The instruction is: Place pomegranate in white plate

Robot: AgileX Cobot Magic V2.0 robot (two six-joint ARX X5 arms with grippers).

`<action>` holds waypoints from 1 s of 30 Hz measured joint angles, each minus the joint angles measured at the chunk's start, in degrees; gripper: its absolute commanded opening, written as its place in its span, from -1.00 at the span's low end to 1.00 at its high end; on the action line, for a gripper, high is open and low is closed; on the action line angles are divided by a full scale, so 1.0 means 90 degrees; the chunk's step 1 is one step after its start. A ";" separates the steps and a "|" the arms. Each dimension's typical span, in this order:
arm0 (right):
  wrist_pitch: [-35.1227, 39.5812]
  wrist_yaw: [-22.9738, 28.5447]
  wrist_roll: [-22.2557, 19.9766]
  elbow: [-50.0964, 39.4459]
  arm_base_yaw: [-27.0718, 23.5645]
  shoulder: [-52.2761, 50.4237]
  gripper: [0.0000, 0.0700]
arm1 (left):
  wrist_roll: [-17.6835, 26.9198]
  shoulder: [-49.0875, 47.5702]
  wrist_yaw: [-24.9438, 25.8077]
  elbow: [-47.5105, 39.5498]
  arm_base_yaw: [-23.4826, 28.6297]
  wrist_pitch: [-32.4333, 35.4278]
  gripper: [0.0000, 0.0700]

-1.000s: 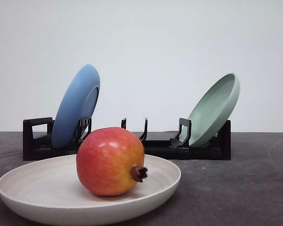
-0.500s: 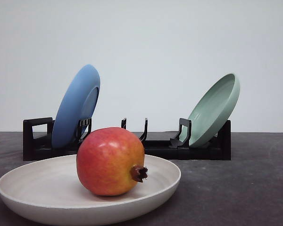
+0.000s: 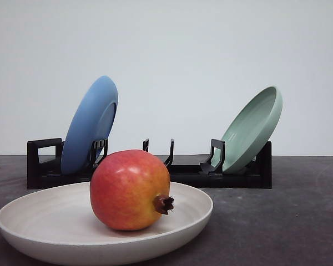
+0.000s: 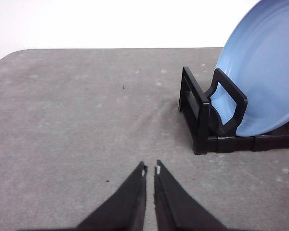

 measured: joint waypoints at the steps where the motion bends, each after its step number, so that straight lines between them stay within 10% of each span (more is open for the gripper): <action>1: -0.0001 0.0000 0.0000 -0.0001 0.0000 0.0000 -0.96 | 0.0000 0.0000 0.0000 0.0000 0.0000 0.0000 -0.98; 30: 0.0000 0.0000 0.0000 0.0000 0.0000 0.0000 -0.96 | 0.0000 0.0000 0.0000 0.0000 0.0000 0.0000 -0.98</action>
